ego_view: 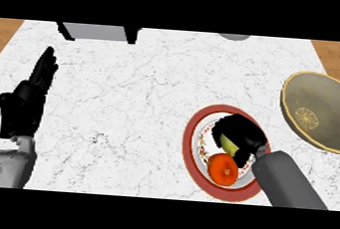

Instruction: Pick the lemon from the plate and place it in the bowl

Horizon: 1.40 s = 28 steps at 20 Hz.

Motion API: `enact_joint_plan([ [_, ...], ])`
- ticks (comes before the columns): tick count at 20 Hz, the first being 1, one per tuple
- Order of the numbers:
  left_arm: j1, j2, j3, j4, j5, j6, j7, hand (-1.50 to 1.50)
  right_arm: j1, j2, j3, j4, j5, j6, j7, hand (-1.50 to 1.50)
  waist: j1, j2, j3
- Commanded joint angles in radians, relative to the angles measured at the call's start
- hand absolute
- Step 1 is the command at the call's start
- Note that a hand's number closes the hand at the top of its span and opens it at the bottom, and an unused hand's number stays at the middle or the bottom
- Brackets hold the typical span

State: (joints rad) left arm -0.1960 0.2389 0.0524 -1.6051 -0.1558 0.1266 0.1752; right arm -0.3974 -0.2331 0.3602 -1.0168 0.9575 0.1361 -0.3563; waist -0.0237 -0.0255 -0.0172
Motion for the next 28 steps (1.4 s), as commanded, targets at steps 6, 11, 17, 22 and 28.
enact_joint_plan([
  [6, 0.040, 0.013, 0.036, -0.005, -0.010, 0.025, -0.007, 0.00, 0.461, 0.003, 0.255, -0.366, 0.073, -0.003, 0.012, 1.50, -0.059, 0.000, 0.013],
  [11, 0.052, 0.016, 0.040, -0.043, 0.012, 0.008, 0.022, 0.00, 0.683, -0.041, 0.236, -0.676, -0.036, -0.027, 0.025, 1.50, -0.067, 0.001, 0.014],
  [17, 0.051, -0.006, 0.015, -0.047, -0.012, 0.025, 0.013, 0.00, 0.939, -0.109, 0.169, -1.096, -0.204, -0.073, 0.032, 1.50, -0.062, 0.011, 0.015],
  [22, 0.059, 0.007, 0.015, -0.066, -0.008, 0.004, -0.012, 0.00, 1.133, -0.194, 0.009, -1.369, -0.260, -0.111, 0.118, 1.50, -0.019, 0.019, 0.016],
  [28, 0.006, -0.023, -0.022, -0.052, -0.030, 0.008, 0.030, 0.00, 1.041, -0.155, -0.231, -1.399, -0.483, -0.037, 0.214, 1.50, 0.014, 0.026, 0.018],
])
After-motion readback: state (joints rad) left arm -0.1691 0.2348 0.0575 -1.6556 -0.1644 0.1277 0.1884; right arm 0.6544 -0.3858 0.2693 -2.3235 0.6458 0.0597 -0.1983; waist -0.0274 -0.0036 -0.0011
